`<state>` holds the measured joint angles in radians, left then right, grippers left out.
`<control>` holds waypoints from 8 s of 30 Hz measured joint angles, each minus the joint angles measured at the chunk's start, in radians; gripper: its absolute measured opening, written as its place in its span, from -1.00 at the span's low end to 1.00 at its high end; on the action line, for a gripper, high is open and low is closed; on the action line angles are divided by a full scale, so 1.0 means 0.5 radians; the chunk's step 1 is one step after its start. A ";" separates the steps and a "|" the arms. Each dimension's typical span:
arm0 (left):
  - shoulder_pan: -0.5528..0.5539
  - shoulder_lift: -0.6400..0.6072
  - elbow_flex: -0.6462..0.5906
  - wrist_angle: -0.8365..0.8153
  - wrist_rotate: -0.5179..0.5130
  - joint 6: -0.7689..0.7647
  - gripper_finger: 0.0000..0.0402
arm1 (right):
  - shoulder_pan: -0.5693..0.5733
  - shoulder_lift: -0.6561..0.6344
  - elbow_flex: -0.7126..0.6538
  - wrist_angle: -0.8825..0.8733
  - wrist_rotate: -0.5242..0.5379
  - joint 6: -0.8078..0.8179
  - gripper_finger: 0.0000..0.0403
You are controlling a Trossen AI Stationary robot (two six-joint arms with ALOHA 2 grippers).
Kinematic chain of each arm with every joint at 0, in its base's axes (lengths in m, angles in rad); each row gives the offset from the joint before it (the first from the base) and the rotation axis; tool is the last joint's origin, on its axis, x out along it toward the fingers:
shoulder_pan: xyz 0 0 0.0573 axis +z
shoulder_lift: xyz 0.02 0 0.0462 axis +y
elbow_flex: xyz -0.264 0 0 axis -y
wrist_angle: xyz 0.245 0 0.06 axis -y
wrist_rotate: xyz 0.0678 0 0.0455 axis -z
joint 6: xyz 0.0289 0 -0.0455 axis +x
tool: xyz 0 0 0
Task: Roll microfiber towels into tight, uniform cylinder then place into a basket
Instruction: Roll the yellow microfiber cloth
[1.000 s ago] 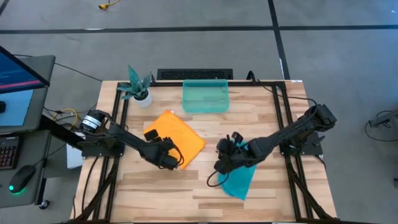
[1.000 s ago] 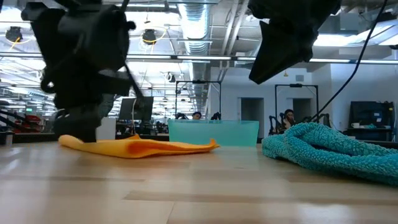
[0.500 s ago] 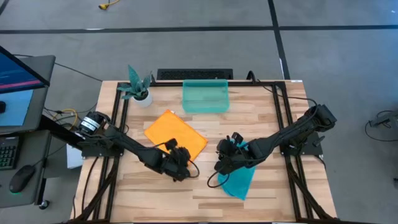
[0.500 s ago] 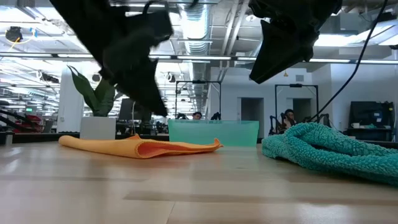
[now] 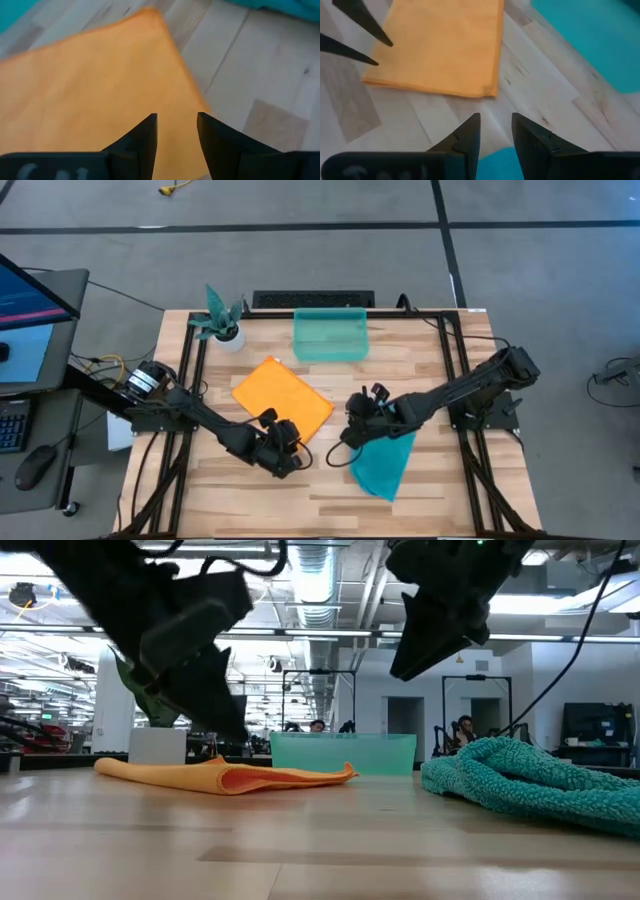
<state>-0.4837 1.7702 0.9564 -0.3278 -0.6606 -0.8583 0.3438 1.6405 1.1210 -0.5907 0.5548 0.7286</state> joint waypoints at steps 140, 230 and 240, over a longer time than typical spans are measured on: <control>-0.831 -0.005 0.369 -0.904 0.027 -0.105 -0.34 | 0.458 0.446 0.381 0.323 -0.020 -0.847 -0.37; -0.761 0.303 0.315 -0.638 0.151 0.103 -1.00 | 0.382 0.932 0.491 0.582 -0.577 -1.125 -0.87; -0.847 0.300 0.573 -0.962 0.085 -0.024 -1.00 | 0.479 0.932 0.741 0.295 -0.501 -1.127 -0.91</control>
<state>-0.9072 1.9202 1.2427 -0.8090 -0.6183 -0.8702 0.5831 2.1063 1.4915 -0.4433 0.3041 0.1650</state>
